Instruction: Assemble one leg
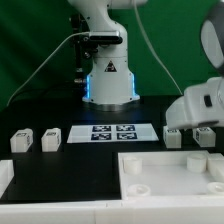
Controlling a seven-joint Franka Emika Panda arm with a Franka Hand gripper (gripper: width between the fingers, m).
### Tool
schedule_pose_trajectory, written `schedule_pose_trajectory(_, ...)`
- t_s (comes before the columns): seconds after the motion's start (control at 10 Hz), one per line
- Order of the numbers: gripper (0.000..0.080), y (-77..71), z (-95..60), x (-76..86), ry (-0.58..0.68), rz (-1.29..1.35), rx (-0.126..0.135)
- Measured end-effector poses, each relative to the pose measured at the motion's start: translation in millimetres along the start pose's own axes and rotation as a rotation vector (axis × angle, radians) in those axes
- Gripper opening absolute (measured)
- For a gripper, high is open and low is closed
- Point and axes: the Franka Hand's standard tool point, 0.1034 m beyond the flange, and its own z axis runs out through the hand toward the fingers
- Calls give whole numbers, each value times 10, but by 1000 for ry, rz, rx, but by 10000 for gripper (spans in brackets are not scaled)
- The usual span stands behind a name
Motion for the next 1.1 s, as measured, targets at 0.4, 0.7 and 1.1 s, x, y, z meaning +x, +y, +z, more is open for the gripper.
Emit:
schedule_pose_trajectory(0.4,649,-90,128,-34,-17,50,-17)
schedule_pose_trajectory(0.7,649,-82,270,13,-7,49,-15)
schedule_pose_trajectory(1.1,621,-79,296,27,-3,50,-14)
